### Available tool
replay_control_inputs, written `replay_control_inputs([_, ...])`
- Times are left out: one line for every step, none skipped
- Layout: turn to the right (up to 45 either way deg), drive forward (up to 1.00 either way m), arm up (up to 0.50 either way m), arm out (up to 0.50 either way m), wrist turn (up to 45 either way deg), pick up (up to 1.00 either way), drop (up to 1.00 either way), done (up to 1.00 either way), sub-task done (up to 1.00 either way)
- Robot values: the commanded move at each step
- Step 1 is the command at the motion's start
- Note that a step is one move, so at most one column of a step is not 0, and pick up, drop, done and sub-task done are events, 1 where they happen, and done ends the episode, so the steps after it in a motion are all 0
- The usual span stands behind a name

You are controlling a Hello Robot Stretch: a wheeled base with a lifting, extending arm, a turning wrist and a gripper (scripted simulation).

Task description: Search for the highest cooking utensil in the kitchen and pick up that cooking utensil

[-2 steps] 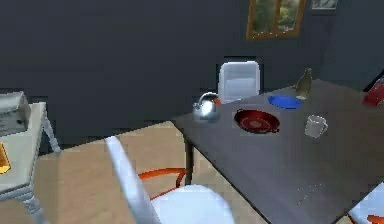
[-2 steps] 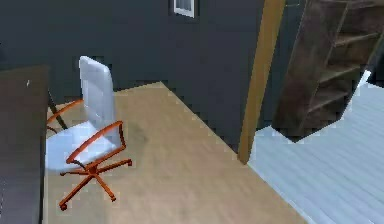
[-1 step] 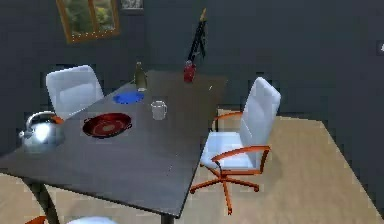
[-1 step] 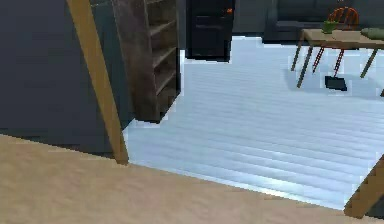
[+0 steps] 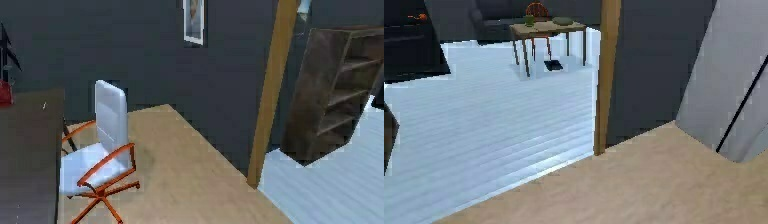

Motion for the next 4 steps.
replay_control_inputs([45.0, 0.0, 0.0, 0.0, 0.0, 0.0, 0.0, 0.0, 0.0])
replay_control_inputs([27.0, 0.0, 0.0, 0.0, 0.0, 0.0, 0.0, 0.0, 0.0])
replay_control_inputs([0.0, 0.15, 0.0, 0.0, 0.0, 0.0, 0.0, 0.0, 0.0])
replay_control_inputs([-45.0, 0.0, 0.0, 0.0, 0.0, 0.0, 0.0, 0.0, 0.0])
